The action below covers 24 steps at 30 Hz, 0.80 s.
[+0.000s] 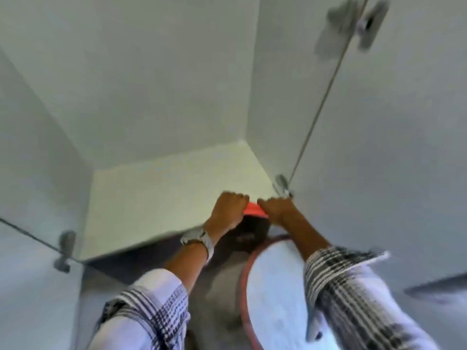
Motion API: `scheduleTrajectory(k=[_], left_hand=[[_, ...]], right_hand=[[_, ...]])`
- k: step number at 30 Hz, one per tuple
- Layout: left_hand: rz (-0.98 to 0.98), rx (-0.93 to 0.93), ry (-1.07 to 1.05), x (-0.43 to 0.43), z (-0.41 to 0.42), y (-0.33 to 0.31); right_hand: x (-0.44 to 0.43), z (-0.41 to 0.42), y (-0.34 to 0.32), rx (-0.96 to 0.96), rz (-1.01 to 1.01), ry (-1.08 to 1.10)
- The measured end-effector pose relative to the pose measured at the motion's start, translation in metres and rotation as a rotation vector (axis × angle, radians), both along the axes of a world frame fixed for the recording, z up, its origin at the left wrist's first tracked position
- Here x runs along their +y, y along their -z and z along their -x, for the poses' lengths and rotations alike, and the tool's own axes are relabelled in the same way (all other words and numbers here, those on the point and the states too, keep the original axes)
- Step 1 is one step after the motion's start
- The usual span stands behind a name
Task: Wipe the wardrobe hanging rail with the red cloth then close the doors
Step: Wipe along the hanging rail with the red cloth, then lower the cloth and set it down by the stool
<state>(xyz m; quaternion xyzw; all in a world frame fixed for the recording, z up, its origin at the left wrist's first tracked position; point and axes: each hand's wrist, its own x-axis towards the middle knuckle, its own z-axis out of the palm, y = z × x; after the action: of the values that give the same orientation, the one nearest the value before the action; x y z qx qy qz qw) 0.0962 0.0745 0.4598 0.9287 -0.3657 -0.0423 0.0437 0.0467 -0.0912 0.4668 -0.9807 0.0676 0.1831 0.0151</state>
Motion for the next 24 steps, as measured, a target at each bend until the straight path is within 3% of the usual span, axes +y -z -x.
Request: scheduleTrajectory(k=[3, 6, 8, 11, 13, 15, 19, 22, 24], left_hand=[[-0.077, 0.515, 0.003, -0.016, 0.068, 0.133], [-0.106, 0.734, 0.059, -0.029, 0.112, 0.243], [-0.039, 0.691, 0.031, -0.043, 0.125, 0.293], [0.061, 0.436, 0.049, -0.073, 0.139, 0.374], [-0.136, 0.406, 0.142, -0.079, 0.160, 0.426], [-0.363, 0.452, 0.254, -0.072, 0.189, 0.475], [-0.428, 0.534, 0.246, -0.066, 0.189, 0.488], [-0.571, 0.672, 0.255, -0.071, 0.158, 0.431], [-0.490, 0.744, 0.145, -0.075, 0.146, 0.377]], right_hand=[[-0.015, 0.085, 0.140, 0.164, -0.023, -0.034], [-0.028, 0.145, 0.237, 0.280, -0.063, 0.091], [-0.036, 0.163, 0.282, 0.313, -0.091, 0.187], [-0.055, 0.181, 0.355, 0.089, 0.003, 0.231], [-0.061, 0.205, 0.402, 0.109, 0.040, 0.206], [-0.053, 0.235, 0.443, 0.329, 0.030, 0.197], [-0.048, 0.257, 0.467, 0.440, 0.027, 0.245], [-0.074, 0.234, 0.426, 0.558, 0.000, 0.213], [-0.081, 0.214, 0.379, 0.413, -0.011, 0.358]])
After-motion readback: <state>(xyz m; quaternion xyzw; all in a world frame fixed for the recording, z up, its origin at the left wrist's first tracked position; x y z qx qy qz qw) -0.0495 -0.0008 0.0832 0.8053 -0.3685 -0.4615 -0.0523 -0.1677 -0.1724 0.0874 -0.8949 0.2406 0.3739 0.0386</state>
